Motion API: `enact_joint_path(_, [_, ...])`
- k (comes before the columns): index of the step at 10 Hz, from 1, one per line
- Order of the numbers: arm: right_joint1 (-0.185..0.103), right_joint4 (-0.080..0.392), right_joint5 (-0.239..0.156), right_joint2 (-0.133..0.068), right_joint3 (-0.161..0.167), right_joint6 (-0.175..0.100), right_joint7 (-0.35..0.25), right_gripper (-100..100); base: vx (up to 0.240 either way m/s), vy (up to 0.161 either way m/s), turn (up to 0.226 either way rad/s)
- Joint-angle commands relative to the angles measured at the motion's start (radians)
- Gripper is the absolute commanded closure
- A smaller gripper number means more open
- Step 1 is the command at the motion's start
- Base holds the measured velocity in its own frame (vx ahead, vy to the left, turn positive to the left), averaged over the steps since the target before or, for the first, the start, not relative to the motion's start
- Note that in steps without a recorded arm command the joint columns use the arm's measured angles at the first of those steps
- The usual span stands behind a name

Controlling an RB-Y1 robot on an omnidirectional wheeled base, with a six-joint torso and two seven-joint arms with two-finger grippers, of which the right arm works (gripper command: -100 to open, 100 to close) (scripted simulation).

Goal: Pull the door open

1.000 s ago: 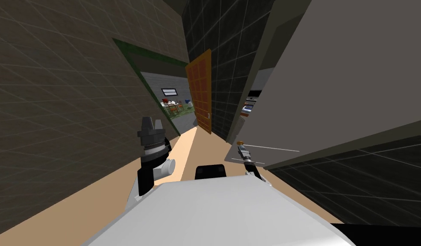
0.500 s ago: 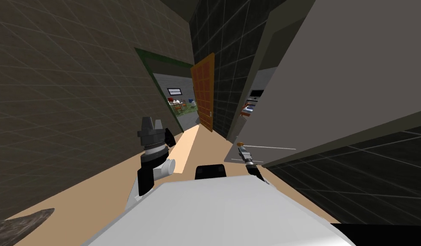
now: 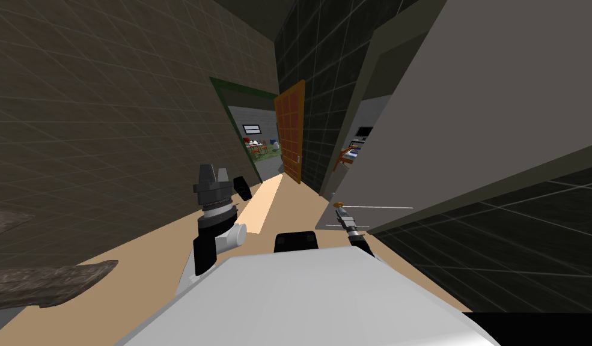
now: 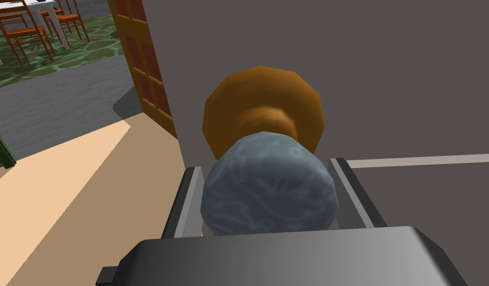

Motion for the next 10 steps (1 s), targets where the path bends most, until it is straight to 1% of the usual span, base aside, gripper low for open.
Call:
enact_joint_path(1, [0.013, 0.005, 0.007, -0.015, 0.012, -0.03, -0.018, 100, -0.197, -0.033, 0.127])
enact_joint_path(3, [0.026, 0.016, 0.017, -0.032, 0.028, -0.065, -0.04, 100, -0.2, -0.055, 0.13])
enact_joint_path(5, [0.037, 0.025, 0.025, -0.047, 0.042, -0.094, -0.057, 100, -0.196, -0.061, 0.115])
enact_joint_path(6, [0.041, 0.028, 0.027, -0.052, 0.046, -0.104, -0.063, 100, -0.185, -0.038, 0.089])
enact_joint_path(7, [0.04, 0.022, 0.027, -0.046, 0.046, -0.09, -0.056, 100, -0.082, -0.016, 0.02])
enact_joint_path(8, [0.042, 0.034, 0.032, -0.051, 0.054, -0.106, -0.065, 100, -0.132, -0.038, 0.141])
enact_joint_path(10, [0.042, 0.047, 0.036, -0.057, 0.06, -0.124, -0.075, 100, -0.216, -0.047, 0.156])
